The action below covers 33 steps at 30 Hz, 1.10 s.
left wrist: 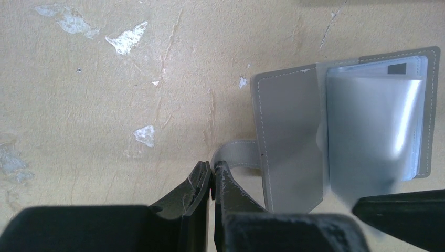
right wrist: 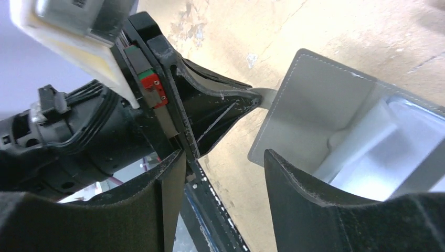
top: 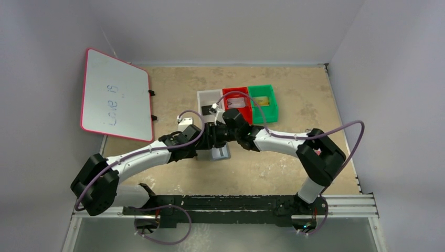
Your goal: Take the credit cards out of the card holder
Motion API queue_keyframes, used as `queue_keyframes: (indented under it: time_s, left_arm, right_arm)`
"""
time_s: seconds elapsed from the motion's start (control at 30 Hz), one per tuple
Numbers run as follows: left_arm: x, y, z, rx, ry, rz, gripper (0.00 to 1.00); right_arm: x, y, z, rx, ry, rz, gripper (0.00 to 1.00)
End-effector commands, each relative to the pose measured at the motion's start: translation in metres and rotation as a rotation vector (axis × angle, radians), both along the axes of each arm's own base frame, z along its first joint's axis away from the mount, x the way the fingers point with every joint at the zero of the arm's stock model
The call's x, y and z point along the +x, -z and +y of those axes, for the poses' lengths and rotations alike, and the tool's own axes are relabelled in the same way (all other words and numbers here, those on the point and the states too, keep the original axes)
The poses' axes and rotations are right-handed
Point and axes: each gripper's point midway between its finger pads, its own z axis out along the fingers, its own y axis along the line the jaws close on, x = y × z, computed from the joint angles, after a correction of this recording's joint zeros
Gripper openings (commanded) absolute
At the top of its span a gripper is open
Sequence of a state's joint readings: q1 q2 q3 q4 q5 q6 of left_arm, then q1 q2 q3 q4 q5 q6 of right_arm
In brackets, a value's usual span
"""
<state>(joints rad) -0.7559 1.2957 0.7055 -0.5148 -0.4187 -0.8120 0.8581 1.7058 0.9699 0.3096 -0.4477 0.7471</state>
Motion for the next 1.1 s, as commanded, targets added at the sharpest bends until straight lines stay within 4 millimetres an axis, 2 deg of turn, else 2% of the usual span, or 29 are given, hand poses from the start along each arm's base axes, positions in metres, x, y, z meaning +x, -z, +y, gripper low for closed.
queue_keyframes:
  time_s: [0.0,0.17,0.3,0.37,0.5,0.63,0.93,1.07]
  left_arm:
    - [0.003,-0.006,0.001,-0.011,-0.02,-0.033,0.0]
    - [0.002,-0.007,0.002,-0.012,-0.021,-0.034,0.0]
    - [0.002,-0.006,0.002,-0.008,-0.018,-0.034,0.0]
    - [0.002,-0.006,0.002,-0.006,-0.016,-0.033,0.0]
    - [0.002,-0.004,0.001,-0.003,-0.012,-0.027,0.0]
    - [0.002,-0.004,0.002,0.002,-0.01,-0.024,0.0]
    - [0.003,-0.005,0.002,0.002,-0.011,-0.028,0.0]
    - [0.003,-0.006,0.001,0.001,-0.009,-0.028,0.0]
  right_arm:
    - [0.02,-0.021,-0.01,-0.026,0.118,-0.066,0.6]
    - [0.042,-0.02,-0.041,-0.116,0.303,-0.082,0.53]
    - [0.048,0.0,-0.076,-0.214,0.43,-0.055,0.43]
    - [0.047,0.011,-0.085,-0.238,0.444,-0.029,0.4]
    - [0.036,0.034,-0.092,-0.277,0.428,0.042,0.37]
    - [0.029,0.051,-0.096,-0.306,0.428,0.089,0.27]
    - [0.027,0.06,-0.111,-0.364,0.464,0.088,0.13]
    - [0.024,0.064,-0.107,-0.36,0.434,0.097,0.05]
